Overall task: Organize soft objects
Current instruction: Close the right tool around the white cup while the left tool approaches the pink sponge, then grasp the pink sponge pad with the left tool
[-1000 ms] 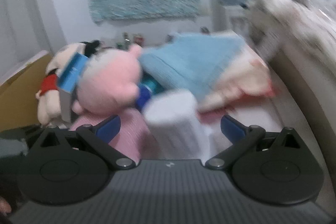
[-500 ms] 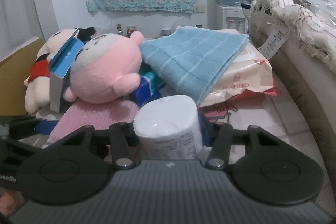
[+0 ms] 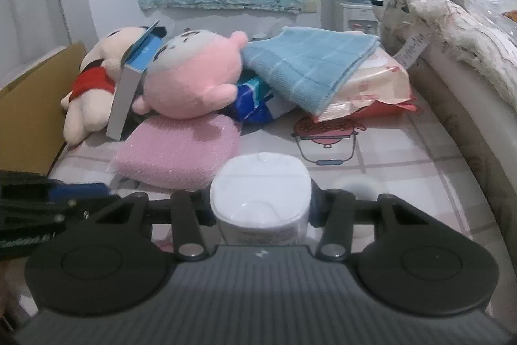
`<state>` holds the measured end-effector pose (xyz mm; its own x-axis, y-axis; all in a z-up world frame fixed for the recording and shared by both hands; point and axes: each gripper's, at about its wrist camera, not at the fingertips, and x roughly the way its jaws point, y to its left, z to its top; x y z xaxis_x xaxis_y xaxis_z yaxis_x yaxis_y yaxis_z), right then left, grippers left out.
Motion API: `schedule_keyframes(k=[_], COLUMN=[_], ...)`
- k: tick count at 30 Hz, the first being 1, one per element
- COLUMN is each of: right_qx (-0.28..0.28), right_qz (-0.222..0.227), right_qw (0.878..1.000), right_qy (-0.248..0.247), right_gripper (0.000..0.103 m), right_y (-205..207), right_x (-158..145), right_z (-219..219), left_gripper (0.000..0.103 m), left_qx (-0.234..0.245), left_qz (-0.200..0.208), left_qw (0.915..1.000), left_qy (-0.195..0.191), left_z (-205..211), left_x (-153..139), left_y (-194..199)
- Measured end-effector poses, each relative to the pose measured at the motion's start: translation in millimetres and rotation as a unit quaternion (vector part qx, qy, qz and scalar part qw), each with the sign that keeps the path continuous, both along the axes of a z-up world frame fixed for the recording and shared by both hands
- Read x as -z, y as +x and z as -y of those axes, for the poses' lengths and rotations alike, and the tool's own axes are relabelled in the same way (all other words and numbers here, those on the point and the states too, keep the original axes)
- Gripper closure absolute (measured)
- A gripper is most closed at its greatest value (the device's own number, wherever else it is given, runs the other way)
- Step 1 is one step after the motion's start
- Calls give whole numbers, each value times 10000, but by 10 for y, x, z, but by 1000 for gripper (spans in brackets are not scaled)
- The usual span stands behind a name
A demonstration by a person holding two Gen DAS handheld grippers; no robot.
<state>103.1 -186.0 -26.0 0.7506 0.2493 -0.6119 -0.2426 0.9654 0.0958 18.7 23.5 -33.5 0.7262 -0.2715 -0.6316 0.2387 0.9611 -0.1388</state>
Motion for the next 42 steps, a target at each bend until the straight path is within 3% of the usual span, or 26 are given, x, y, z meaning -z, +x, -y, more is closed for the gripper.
schedule_keyframes(k=[1,5,9,13,15,18,20,23,32,35,38,42], right_qx=[15,46,354,538,583,646,663,648,658,632,596,459], right_qz=[10,7,21,13,5,-16,-12,-14,-7,2,-15,-69], right_qw=[10000,10000,9993,9981,9977,9975,9977,9978,9977,9979,9981,9983], right_qy=[-45,24,146,290,355,275,162,148,145,132,178,361], right_gripper=[56,56,56,56,56,56,56,56,55,54,53,51], right_y=[-1,56,164,237,241,240,234,228,233,229,223,219], right_x=[-2,9,12,-8,-16,-19,-16,-17,-11,-5,-5,-10], right_z=[-1,43,131,249,294,310,300,299,305,297,284,269], left_gripper=[16,15,14,0,0,13,29,40,53,52,49,26], left_qx=[-84,-257,-179,-173,-220,-256,-195,-35,169,79,207,385], left_qz=[68,503,306,199,256,99,-80,-212,-609,-663,-483,-472], left_qw=[9999,9981,9993,9991,9989,9996,9994,9987,9954,9944,9965,9955], left_qy=[-32,254,148,328,317,32,-280,-452,-720,-813,-648,-722], left_z=[-6,126,288,473,500,482,429,409,264,168,133,81], left_x=[-26,-176,-174,-39,38,93,105,85,34,20,-9,-32], left_y=[11,145,398,622,667,763,796,785,638,475,233,49])
